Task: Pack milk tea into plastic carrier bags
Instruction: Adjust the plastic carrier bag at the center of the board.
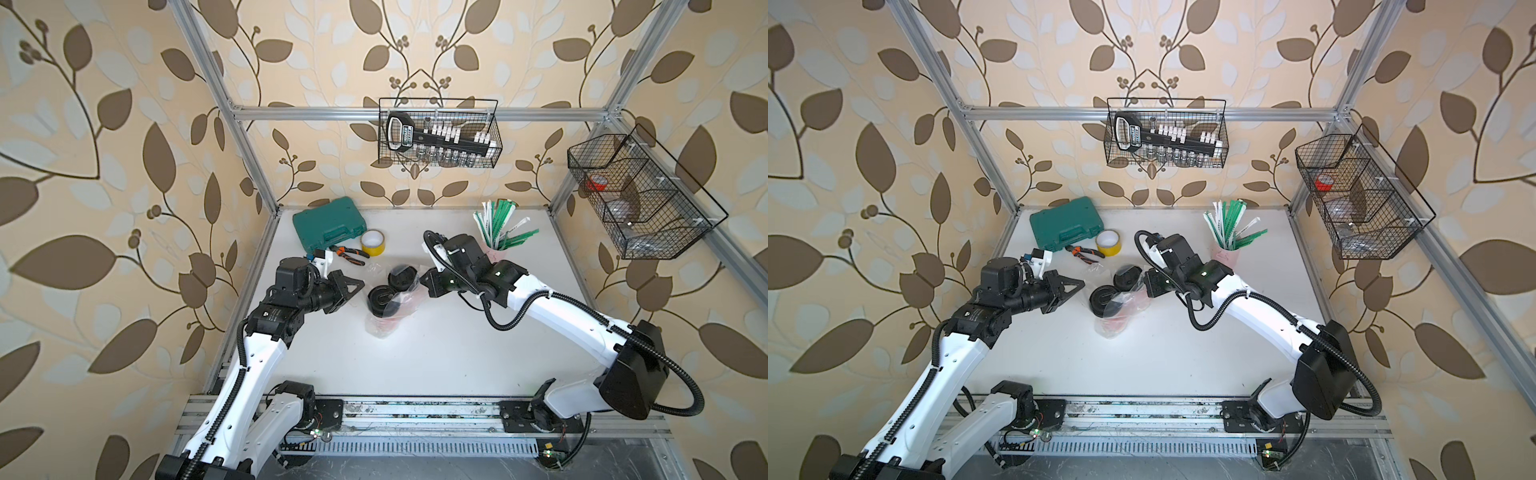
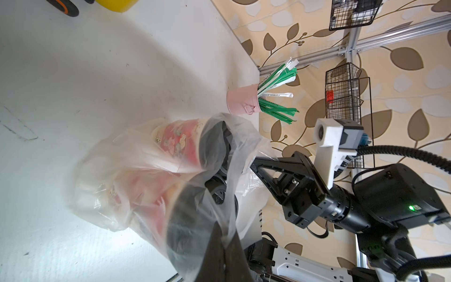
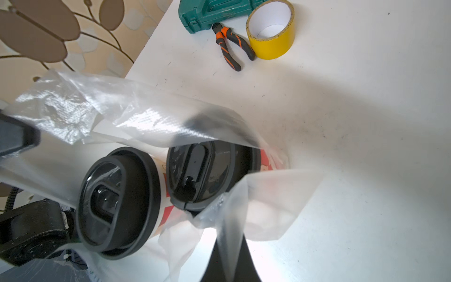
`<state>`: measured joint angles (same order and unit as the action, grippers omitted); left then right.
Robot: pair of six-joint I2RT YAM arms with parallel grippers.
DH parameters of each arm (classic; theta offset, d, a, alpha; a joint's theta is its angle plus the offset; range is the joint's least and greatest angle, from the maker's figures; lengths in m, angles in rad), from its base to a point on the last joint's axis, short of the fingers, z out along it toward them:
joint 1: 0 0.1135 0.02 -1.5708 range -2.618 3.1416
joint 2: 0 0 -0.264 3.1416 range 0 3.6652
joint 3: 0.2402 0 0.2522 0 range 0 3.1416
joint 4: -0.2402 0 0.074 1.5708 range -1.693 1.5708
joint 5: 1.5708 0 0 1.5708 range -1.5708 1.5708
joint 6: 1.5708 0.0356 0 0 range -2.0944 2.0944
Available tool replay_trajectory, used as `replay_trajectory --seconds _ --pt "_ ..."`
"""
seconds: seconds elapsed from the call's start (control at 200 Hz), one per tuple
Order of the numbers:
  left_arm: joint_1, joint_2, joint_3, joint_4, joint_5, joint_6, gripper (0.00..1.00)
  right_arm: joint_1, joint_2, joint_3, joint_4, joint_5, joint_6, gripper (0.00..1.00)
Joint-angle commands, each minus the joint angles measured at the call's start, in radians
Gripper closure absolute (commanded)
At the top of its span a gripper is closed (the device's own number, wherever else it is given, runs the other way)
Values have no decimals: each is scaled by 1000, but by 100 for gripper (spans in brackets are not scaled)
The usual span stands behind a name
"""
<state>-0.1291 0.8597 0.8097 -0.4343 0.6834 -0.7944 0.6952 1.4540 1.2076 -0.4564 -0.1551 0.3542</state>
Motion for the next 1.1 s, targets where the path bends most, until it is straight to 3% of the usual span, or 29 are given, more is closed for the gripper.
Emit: replay_trajectory --seconds 0.0,0.185,0.305,0.475,0.61,0.75,0.835,0.945,1.095 --pt "8 -1 -5 24 38 28 100 1 -24 -10 46 -47 -9 98" --pt "8 -2 -15 7 17 23 99 3 -16 18 40 -84 -29 87" --pt "8 14 -15 11 18 20 90 3 -31 21 8 -53 -49 79" --pt "8 21 -1 1 12 33 71 2 -50 32 -17 -46 -60 57" --pt "8 24 15 -24 2 47 66 2 -46 85 -64 -25 -83 50" --pt "8 34 21 -23 5 52 64 1 -52 138 -106 -13 -104 32" --pt "8 46 31 -24 8 56 64 0 -71 168 -116 -8 -109 28" --pt "8 52 42 -30 7 61 59 -105 -106 193 -119 37 -99 27" --pt "8 57 56 -46 2 75 32 -357 -102 175 -103 80 -73 35"
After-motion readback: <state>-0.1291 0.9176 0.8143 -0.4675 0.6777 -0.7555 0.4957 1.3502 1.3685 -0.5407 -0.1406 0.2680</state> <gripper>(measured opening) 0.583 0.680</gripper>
